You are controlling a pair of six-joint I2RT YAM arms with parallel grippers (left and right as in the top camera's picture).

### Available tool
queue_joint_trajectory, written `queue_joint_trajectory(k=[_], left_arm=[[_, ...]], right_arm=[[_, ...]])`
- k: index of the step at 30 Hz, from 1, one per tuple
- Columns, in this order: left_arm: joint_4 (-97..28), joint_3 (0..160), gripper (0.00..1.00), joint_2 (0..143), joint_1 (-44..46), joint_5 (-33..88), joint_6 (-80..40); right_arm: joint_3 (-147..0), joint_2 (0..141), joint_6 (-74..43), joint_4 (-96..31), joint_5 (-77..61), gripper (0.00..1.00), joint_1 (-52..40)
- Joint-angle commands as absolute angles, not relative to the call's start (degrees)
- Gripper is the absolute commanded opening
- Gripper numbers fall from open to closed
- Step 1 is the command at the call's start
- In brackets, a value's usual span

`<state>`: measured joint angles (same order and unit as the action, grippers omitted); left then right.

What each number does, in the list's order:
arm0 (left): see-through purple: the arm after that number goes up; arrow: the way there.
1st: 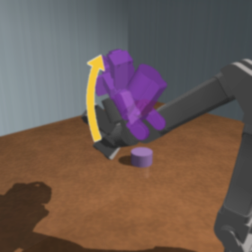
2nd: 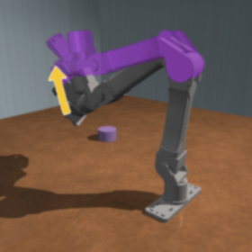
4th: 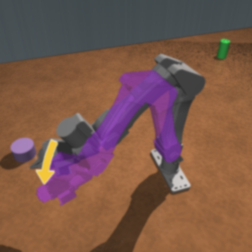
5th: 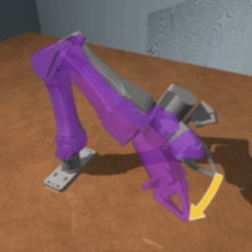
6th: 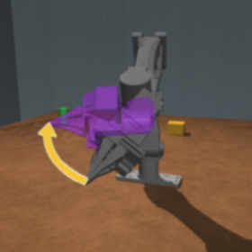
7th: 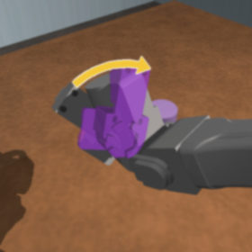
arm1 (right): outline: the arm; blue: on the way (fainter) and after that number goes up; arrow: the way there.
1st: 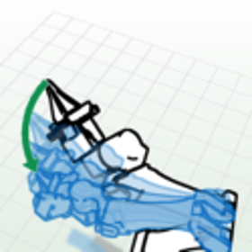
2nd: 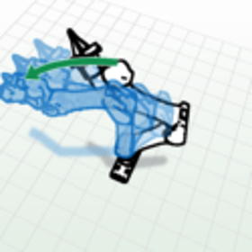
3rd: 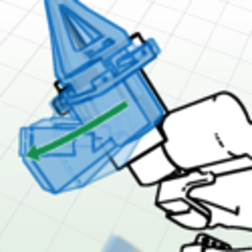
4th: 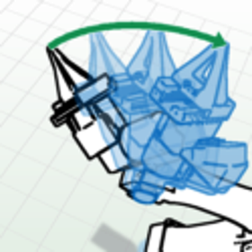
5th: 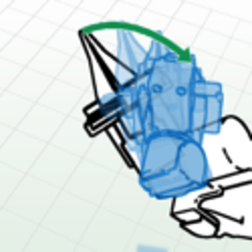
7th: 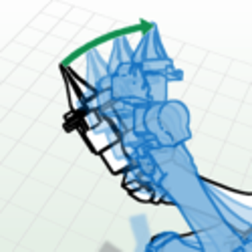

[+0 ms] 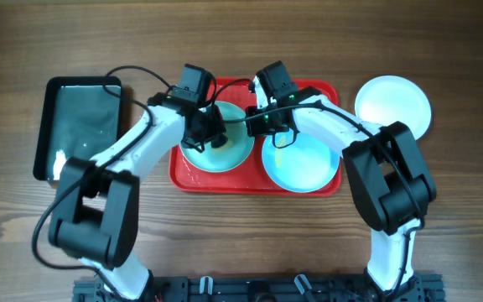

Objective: Clean dirty plates on tray and stack at the side
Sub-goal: 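Grasp the left light-blue plate rim with the right gripper, then scrub the light-blue plate with the sponge in the left gripper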

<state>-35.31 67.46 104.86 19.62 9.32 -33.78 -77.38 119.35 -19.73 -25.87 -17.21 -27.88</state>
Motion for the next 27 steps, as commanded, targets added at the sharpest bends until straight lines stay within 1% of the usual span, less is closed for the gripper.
queue_joint_trajectory(k=[1,5,8,11,12,15,17,19,20,21,24,26,27], left_arm=[[-34.37,67.37,0.04,108.68,20.47,9.74,-34.94],[-34.83,67.37,0.04,111.02,20.45,1.76,-34.30],[-37.43,67.37,0.04,111.59,20.29,-6.81,-30.06],[-41.30,67.51,0.04,111.22,20.08,-24.40,-30.02],[-42.52,67.70,0.04,110.91,20.08,-28.01,-30.00],[-44.93,69.10,0.04,109.01,20.10,-31.94,-30.00],[-45.06,69.93,0.04,107.57,20.14,-30.92,-30.04],[-44.88,70.83,0.04,105.38,20.14,-25.23,-30.04],[-44.47,70.96,0.04,104.38,20.08,-20.16,-30.04],[-43.20,70.94,0.04,103.13,19.99,-11.35,-30.04],[-39.75,70.70,0.04,103.26,19.99,6.31,-30.04],[-37.80,69.76,0.04,104.47,20.53,13.39,-30.06],[-37.52,69.17,0.04,105.16,20.91,13.67,-30.28]], right_arm=[[-77.23,118.17,-21.02,-26.11,-14.74,0.04,-27.90],[-77.21,118.17,-20.99,-26.17,-14.72,0.04,-27.90],[-77.21,118.17,-20.95,-26.24,-14.72,0.04,-27.90],[-77.23,118.17,-20.97,-26.20,-14.72,0.04,-27.88],[-77.23,118.17,-20.97,-26.20,-14.72,0.04,-27.90],[-77.23,118.17,-21.02,-26.15,-14.72,0.04,-27.90],[-77.23,118.17,-20.99,-26.15,-14.72,0.04,-27.90],[-77.21,118.17,-20.99,-26.17,-14.74,0.04,-27.90],[-77.21,118.17,-20.97,-26.20,-14.74,0.04,-27.90],[-77.23,118.17,-20.99,-26.20,-14.74,0.04,-27.90],[-77.23,118.17,-21.02,-26.00,-14.74,0.04,-27.90],[-77.23,118.17,-21.04,-25.89,-14.76,0.04,-27.90],[-77.23,118.17,-21.04,-25.87,-14.74,0.04,-27.90]])
